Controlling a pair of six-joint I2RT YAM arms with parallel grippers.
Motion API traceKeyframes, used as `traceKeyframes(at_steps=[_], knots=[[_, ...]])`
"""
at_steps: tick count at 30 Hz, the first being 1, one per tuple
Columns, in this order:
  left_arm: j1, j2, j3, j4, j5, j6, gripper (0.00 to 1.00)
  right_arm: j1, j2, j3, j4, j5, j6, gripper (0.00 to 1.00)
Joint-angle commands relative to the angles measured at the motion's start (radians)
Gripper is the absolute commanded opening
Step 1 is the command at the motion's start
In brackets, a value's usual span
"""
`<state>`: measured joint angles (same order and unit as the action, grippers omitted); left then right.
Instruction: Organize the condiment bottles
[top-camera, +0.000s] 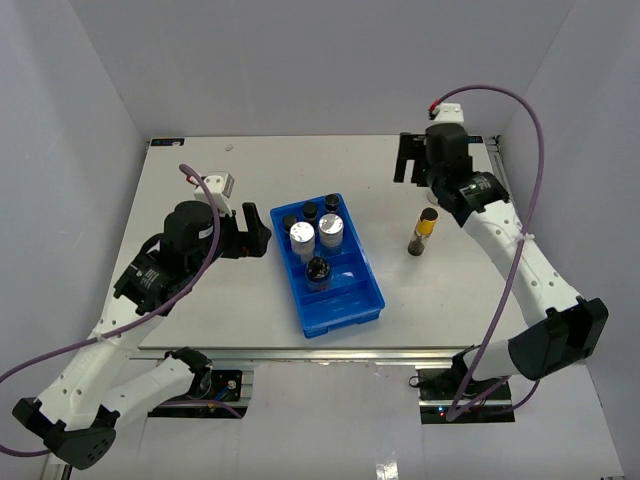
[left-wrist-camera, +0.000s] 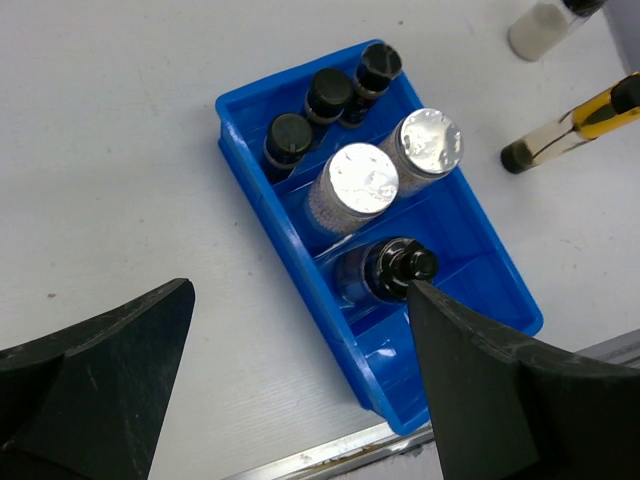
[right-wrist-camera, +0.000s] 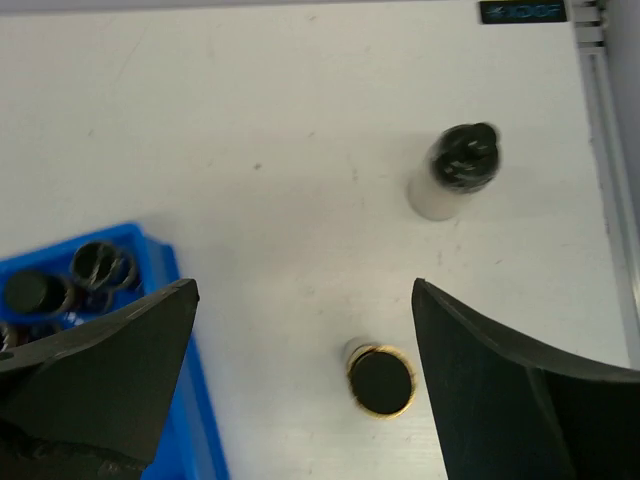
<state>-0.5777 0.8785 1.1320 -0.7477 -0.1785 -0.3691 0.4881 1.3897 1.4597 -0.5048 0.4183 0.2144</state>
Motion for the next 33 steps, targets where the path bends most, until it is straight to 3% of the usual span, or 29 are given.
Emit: traceKeyframes(at_steps=[1, 6, 13, 28, 33], knots=[[0.004, -0.054, -0.051, 0.051, 0.073, -0.027, 0.98, -0.192, 0.046, 0.071, 0.117, -0.115, 0.014, 0.94], [0.006, -0.046, -0.045, 0.035, 0.048, -0.002, 0.98, -0.320, 0.152, 0.103, 0.172, -0.166, 0.018, 0.93], [0.004, -0.031, -0.048, 0.050, 0.064, 0.014, 0.98, -0.395, 0.342, 0.174, 0.177, -0.136, -0.015, 0.95], [0.006, -0.006, -0.108, 0.101, 0.052, 0.031, 0.98, -0.434, 0.624, 0.287, 0.169, -0.180, -0.074, 0.93], [0.004, 0.005, -0.120, 0.114, 0.039, 0.037, 0.98, -0.434, 0.636, 0.246, 0.182, -0.164, -0.062, 0.88]])
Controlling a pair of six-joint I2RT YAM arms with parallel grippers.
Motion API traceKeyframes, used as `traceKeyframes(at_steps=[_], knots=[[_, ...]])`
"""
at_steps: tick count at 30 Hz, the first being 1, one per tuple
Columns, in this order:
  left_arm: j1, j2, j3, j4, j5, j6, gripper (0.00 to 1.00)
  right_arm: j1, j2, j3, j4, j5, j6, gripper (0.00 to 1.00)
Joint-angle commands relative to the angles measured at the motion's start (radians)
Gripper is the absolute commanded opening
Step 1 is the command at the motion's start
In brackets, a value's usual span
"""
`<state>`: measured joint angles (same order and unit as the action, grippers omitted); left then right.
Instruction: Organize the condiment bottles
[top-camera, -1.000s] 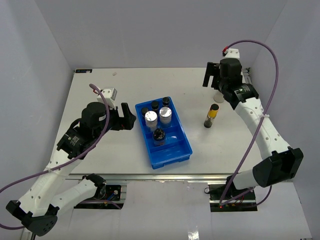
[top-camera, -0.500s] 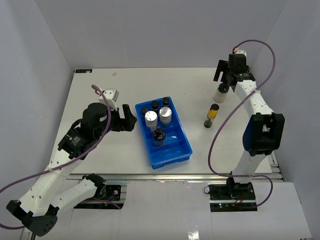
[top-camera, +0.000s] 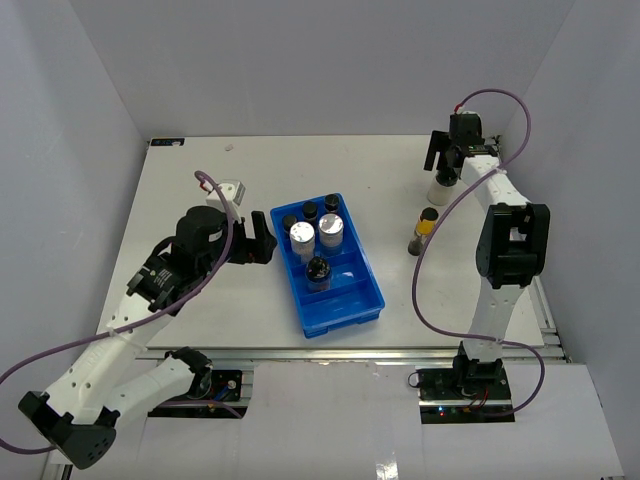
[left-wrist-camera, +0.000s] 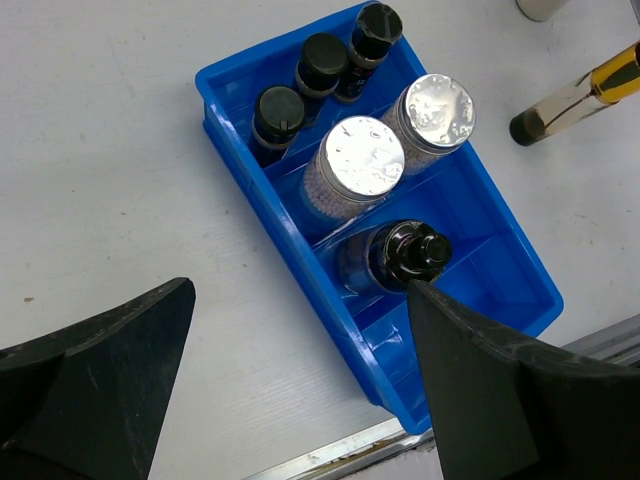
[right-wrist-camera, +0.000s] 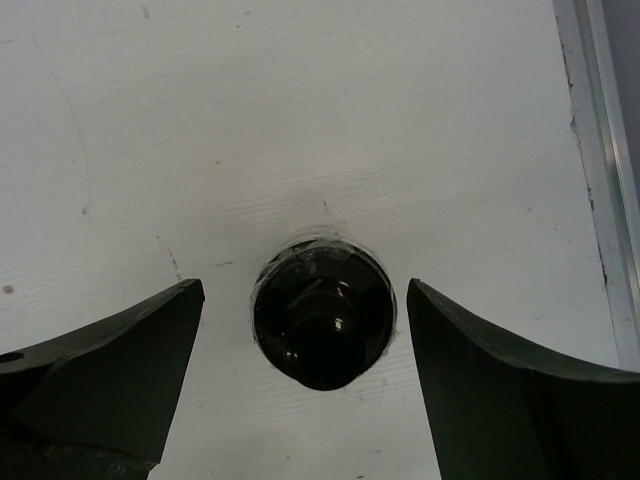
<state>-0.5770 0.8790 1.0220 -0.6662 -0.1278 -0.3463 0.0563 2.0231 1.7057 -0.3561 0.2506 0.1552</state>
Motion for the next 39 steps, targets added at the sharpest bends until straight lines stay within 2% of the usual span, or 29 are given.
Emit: traceKeyframes(at_steps=[1, 5, 15, 17, 22, 26, 31, 36, 39], knots=[[0.004, 0.009, -0.012, 0.039, -0.015, 0.015, 0.98, -0.003, 0.003, -0.010, 0.038, 0.009, 0.002, 0.88], [0.005, 0.030, -0.023, 0.051, -0.024, 0.021, 0.98, -0.003, 0.027, 0.002, 0.036, 0.027, -0.004, 0.87], [0.005, 0.041, -0.029, 0.059, -0.015, 0.010, 0.98, -0.003, 0.052, 0.036, -0.043, 0.047, -0.005, 0.78], [0.004, 0.036, -0.025, 0.049, -0.021, 0.010, 0.98, -0.003, 0.050, 0.032, -0.049, 0.048, -0.003, 0.67], [0.005, 0.017, -0.012, 0.029, -0.036, 0.001, 0.98, -0.003, 0.026, 0.043, -0.071, 0.059, -0.004, 0.32], [0.005, 0.018, 0.020, 0.011, -0.035, -0.007, 0.98, 0.003, -0.024, 0.140, -0.112, 0.051, -0.032, 0.16], [0.005, 0.004, 0.029, 0.001, -0.043, -0.014, 0.98, 0.068, -0.152, 0.240, -0.153, 0.053, -0.106, 0.08], [0.005, 0.018, 0.007, 0.019, -0.051, -0.010, 0.98, 0.174, -0.275, 0.287, -0.182, 0.031, -0.194, 0.08], [0.005, 0.040, 0.015, 0.025, -0.046, -0.020, 0.98, 0.291, -0.335, 0.299, -0.259, 0.004, -0.220, 0.08]])
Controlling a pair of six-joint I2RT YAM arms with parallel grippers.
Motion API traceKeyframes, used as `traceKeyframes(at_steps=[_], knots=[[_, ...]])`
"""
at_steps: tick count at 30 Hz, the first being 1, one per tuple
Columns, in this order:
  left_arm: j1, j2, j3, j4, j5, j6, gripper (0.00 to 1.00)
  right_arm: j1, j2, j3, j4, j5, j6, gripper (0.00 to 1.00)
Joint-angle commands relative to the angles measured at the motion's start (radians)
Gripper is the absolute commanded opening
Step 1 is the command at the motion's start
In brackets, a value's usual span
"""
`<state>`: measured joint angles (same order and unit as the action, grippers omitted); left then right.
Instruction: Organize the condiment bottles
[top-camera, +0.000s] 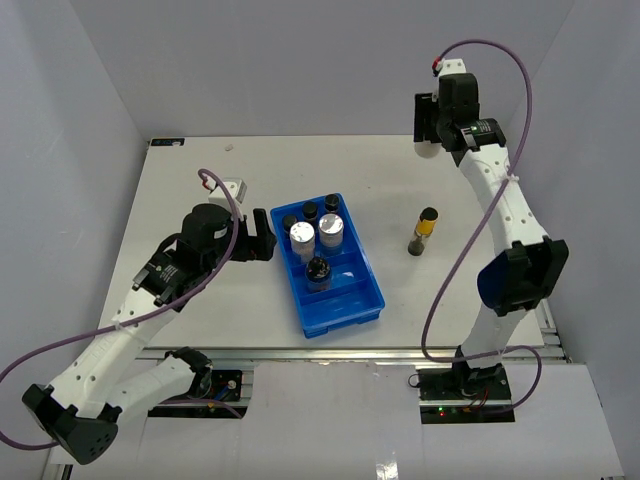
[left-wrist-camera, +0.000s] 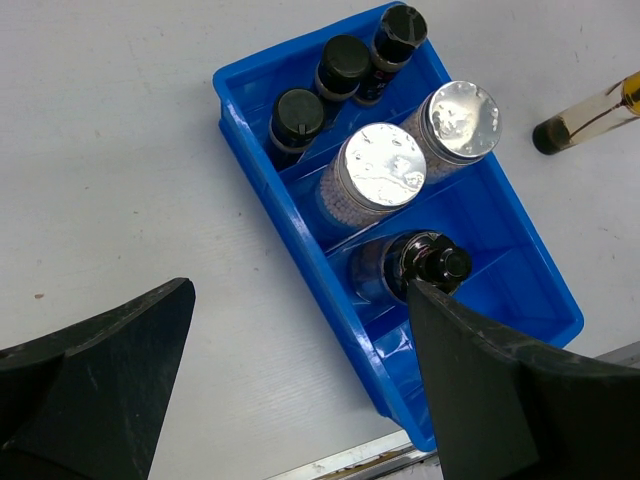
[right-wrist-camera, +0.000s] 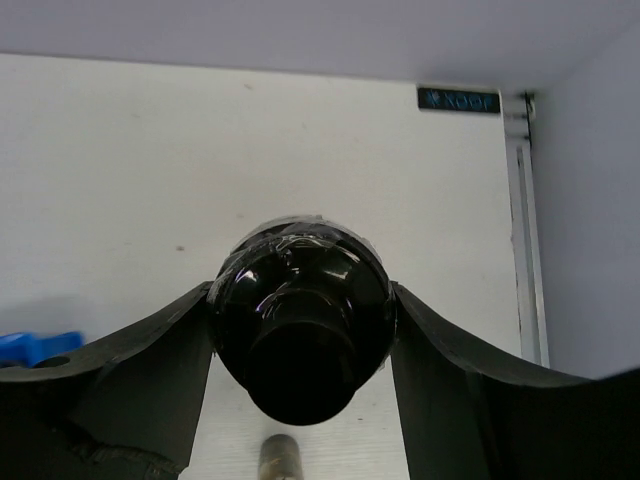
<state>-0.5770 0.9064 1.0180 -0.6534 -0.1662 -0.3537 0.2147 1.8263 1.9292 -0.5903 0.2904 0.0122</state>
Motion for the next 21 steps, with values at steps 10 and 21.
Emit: traceKeyframes(at_steps=[10, 21], knots=[[0.005, 0.004, 0.046, -0.006, 0.024, -0.045, 0.98, 0.531, -0.507, -0.437, 0.097, -0.009, -0.035, 0.08], [0.005, -0.012, 0.057, -0.020, 0.000, -0.036, 0.98, 0.648, -0.670, -0.744, 0.170, -0.037, 0.041, 0.08]])
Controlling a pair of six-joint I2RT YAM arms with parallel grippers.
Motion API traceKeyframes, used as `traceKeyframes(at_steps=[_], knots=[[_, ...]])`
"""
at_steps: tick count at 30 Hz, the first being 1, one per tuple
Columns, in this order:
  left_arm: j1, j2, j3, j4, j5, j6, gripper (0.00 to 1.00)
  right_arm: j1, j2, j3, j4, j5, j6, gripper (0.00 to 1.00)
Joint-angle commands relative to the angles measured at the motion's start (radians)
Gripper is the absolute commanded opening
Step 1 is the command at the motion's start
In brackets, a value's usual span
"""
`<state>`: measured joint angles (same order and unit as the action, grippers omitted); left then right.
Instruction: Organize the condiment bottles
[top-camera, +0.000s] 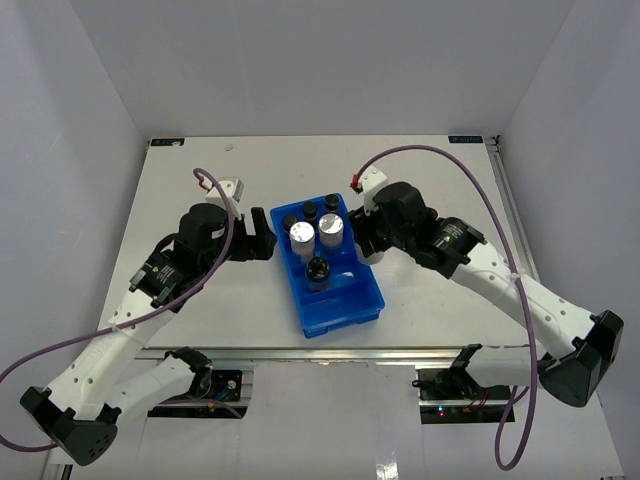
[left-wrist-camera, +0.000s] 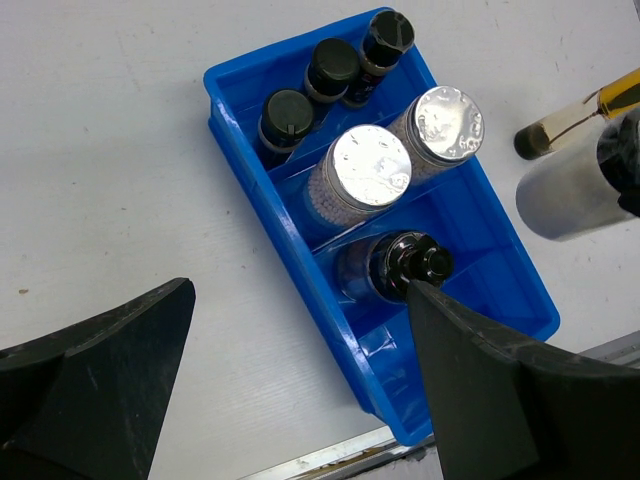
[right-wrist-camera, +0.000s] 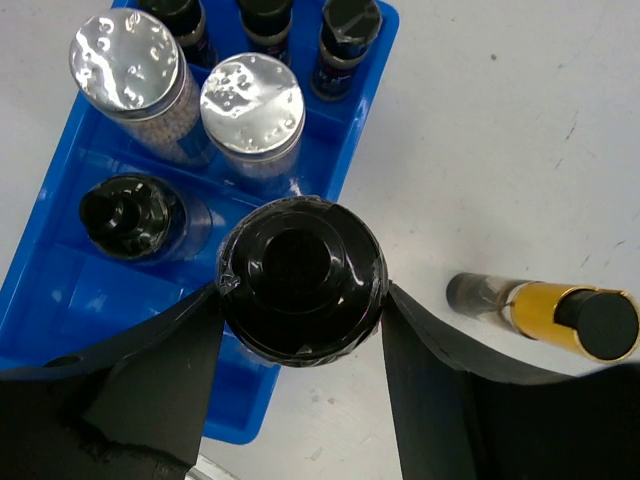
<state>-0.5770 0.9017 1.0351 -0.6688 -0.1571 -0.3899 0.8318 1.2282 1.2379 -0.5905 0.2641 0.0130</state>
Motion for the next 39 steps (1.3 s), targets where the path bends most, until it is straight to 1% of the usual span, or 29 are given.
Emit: traceKeyframes(at_steps=[1, 5, 17, 24, 30, 39], knots=[[0.006, -0.007, 0.040, -0.003, -0.007, 0.000, 0.98, 0.046, -0.083, -0.099, 0.207, -0.014, 0.046, 0.08], [0.006, 0.002, 0.035, -0.006, -0.018, 0.003, 0.98, 0.065, -0.109, -0.199, 0.296, -0.004, 0.071, 0.08], [0.005, 0.011, 0.037, -0.006, -0.024, 0.003, 0.98, 0.083, -0.136, -0.403, 0.605, -0.018, 0.090, 0.08], [0.005, 0.014, 0.026, -0.003, -0.029, 0.003, 0.98, 0.084, -0.129, -0.476, 0.691, -0.011, 0.092, 0.08], [0.005, 0.015, 0.020, 0.001, -0.032, 0.003, 0.98, 0.083, -0.148, -0.576, 0.832, -0.011, 0.079, 0.08], [0.005, 0.023, 0.014, 0.008, -0.033, 0.003, 0.98, 0.083, -0.153, -0.666, 0.928, 0.010, 0.061, 0.08]])
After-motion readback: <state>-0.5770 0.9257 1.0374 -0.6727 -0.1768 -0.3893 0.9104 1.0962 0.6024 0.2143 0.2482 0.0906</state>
